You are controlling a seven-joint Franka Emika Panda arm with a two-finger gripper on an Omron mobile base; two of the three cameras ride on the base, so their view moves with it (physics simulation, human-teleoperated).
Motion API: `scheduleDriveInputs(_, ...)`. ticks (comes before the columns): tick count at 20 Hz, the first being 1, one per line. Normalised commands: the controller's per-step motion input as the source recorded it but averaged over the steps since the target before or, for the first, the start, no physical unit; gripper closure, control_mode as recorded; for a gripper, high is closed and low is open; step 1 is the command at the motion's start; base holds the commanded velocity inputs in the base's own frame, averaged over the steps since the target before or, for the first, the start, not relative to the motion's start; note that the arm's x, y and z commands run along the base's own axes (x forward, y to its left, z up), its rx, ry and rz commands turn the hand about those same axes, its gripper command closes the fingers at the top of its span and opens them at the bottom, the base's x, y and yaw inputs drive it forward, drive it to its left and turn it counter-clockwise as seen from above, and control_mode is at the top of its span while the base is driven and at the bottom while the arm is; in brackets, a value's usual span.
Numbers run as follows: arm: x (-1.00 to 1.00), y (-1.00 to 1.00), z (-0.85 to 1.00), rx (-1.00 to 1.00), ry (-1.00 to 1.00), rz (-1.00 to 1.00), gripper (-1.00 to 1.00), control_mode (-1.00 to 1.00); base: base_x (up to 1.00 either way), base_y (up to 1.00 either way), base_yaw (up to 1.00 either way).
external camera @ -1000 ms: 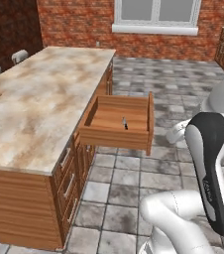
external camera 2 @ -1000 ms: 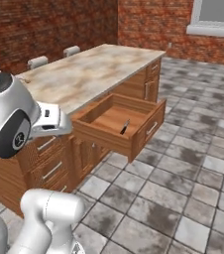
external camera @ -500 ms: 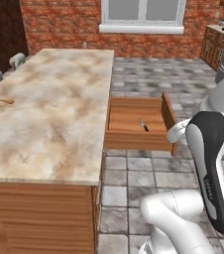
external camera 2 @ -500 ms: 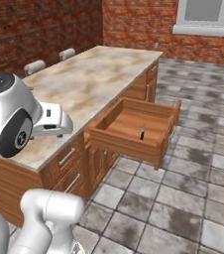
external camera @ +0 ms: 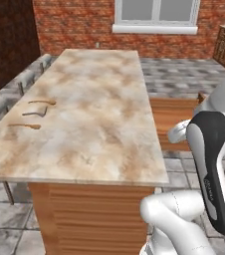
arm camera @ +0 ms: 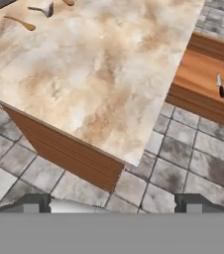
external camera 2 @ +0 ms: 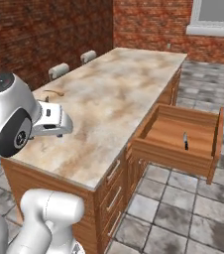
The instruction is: Pick up the metallic utensils from the counter and place them in the open drawer. Make sure not to pick up any wooden utensils.
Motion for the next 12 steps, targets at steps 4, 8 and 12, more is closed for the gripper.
scheduleDriveInputs(4, 0.00, 0.00, 0.00, 0.00, 0.00, 0.00, -1.00, 1.00, 0.00, 1.00, 0.12)
scheduleDriveInputs(8, 0.00, 0.00, 0.00, 0.00, 0.00, 0.00, -1.00, 1.00, -0.06, 1.00, 0.29)
scheduleDriveInputs(12, 0.00, 0.00, 0.00, 0.00, 0.00, 0.00, -1.00, 1.00, -0.04, 1.00, 0.25)
